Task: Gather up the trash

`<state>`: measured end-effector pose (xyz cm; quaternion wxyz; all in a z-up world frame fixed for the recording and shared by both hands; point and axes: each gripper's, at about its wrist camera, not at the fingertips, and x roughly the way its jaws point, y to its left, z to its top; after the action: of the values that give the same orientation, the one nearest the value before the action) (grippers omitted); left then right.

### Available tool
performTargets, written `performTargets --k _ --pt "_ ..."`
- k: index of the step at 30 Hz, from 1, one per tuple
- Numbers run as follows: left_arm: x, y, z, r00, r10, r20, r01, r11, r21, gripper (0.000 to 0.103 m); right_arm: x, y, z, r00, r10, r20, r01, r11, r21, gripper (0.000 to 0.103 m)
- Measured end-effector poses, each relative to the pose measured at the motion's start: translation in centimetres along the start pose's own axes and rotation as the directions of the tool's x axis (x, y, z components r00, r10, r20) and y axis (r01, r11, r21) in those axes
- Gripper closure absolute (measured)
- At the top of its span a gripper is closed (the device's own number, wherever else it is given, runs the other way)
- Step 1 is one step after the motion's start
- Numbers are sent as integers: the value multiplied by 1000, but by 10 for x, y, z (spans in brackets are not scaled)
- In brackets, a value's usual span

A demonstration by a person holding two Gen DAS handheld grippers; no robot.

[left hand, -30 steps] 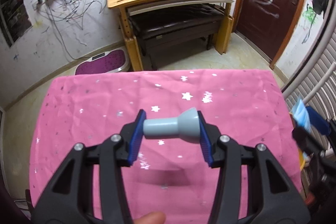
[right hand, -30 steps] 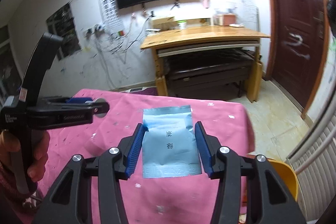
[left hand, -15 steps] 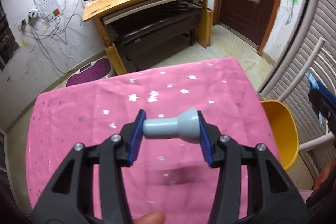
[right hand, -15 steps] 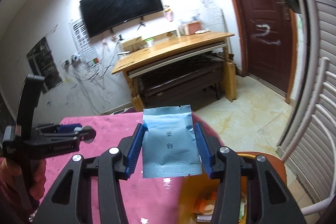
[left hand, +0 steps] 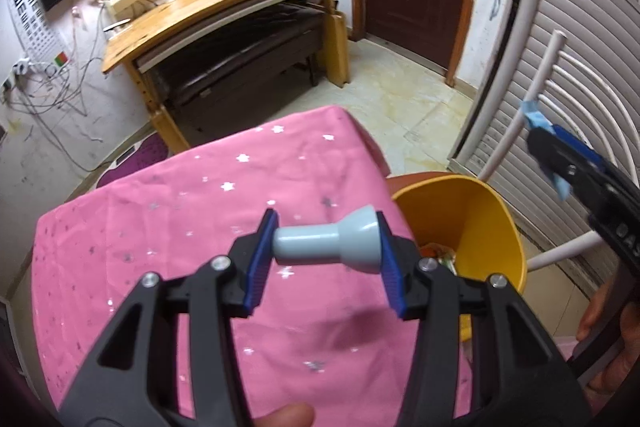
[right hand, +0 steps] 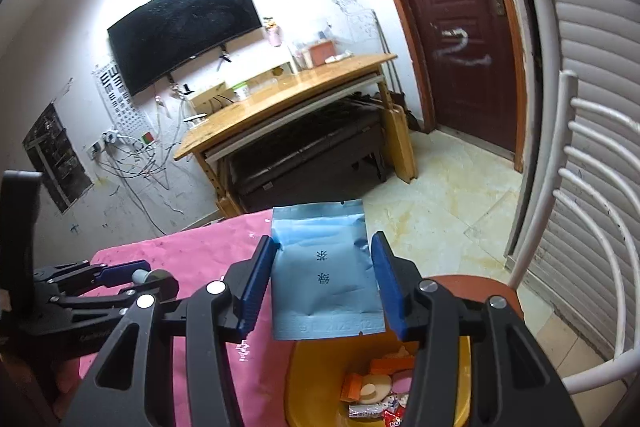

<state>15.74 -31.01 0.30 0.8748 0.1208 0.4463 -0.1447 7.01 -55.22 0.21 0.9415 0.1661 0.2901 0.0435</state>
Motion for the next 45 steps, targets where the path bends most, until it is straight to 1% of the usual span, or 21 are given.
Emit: performTargets --k 5,9,14,18,22,25,27,29,30,31,33,37,45 --pt "6 -18 2 1000 -18 -6 19 999 26 57 6 -8 -3 999 -39 -8 39 999 19 58" --pt "8 -32 5 999 -40 -8 41 998 40 57 6 -19 -3 999 -46 -8 46 998 45 57" --pt "17 -54 7 997 -69 -27 71 995 63 57 1 -32 -4 999 -40 8 39 996 77 57" --pt "26 -71 9 992 -114 -58 118 990 73 57 -5 -39 -3 999 -42 25 39 995 92 57" --pt "33 -86 9 989 -131 -68 137 986 96 57 -12 -49 -3 998 -44 44 39 992 117 57" --pt "35 -99 9 986 -153 -70 161 980 117 57 -19 -57 -3 998 -14 63 5 989 147 57" --pt "35 -106 9 983 -170 -72 178 976 129 57 -25 -63 -3 997 -14 81 1 987 163 57" --pt "35 -108 8 983 -170 -69 179 974 140 54 -30 -66 -1 995 -19 96 2 985 175 57" --pt "35 -109 8 983 -172 -70 181 973 143 48 -32 -67 -1 995 -20 102 1 983 183 57" --pt "34 -111 7 982 -177 -69 185 972 146 45 -34 -69 -1 994 -17 111 -4 981 193 57" --pt "33 -112 7 983 -172 -64 180 972 153 45 -37 -73 -1 992 3 125 -30 977 212 57" --pt "30 -108 5 984 -169 -56 176 973 147 45 -37 -75 -2 992 5 122 -32 976 217 57" --pt "17 -79 1 989 -149 -18 150 983 108 45 -30 -54 3 994 28 108 -47 984 170 57"
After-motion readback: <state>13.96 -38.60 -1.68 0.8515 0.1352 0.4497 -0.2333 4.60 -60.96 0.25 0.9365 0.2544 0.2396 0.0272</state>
